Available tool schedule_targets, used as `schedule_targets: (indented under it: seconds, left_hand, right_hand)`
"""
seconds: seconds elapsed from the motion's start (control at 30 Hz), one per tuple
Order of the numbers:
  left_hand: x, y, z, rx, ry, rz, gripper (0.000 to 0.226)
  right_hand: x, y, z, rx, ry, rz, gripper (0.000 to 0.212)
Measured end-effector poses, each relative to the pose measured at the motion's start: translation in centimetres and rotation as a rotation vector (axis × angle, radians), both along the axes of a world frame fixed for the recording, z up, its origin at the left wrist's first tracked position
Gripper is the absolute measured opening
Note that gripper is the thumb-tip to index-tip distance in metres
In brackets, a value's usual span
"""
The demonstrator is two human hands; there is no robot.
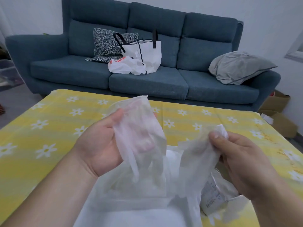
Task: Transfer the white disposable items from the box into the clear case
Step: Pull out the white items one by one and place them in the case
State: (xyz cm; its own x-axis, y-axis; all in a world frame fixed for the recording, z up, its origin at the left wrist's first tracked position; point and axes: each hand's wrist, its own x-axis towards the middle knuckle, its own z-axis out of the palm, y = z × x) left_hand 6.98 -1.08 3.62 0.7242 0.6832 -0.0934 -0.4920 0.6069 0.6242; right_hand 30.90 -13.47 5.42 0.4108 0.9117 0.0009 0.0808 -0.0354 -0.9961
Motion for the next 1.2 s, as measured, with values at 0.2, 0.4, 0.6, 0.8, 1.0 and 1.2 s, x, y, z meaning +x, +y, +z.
schedule_targets:
  seconds: [0.2, 0.4, 0.6, 0.8, 1.0, 1.2]
  left_hand:
    - [0.5, 0.1, -0.3, -0.063, 0.044, 0.062, 0.045]
    - [3.2, -2.3, -0.7, 0.117, 0.466, 0.183, 0.025]
    - [4.4, -3.5, -0.5, 0.156, 0.429, -0.021, 0.051]
    - [4.1, -3.5, -0.9, 0.353, 0.464, -0.075, 0.043]
    - [4.1, -2.9, -0.8, 0.311, 0.536, 0.118, 0.019]
    - [3.5, -2.4, -0.6, 0.23, 0.505, 0.133, 0.027]
  right_hand:
    - [0.0, -0.2, 0.0, 0.078, 0.096, 0.095, 0.054]
    - [-0.8, -0.1, 0.8, 0.119, 0.417, 0.214, 0.043]
    - [-2.2, 0.7, 0.3, 0.057, 0.448, 0.164, 0.032]
    - [-2.2, 1.1, 0.0, 0.015, 0.263, 0.115, 0.025]
    - [-2.1, 0.9, -0.2, -0.059, 0.092, 0.209, 0.033]
    - [-1.9, 0.9, -0.4, -0.167, 0.166, 0.345, 0.027]
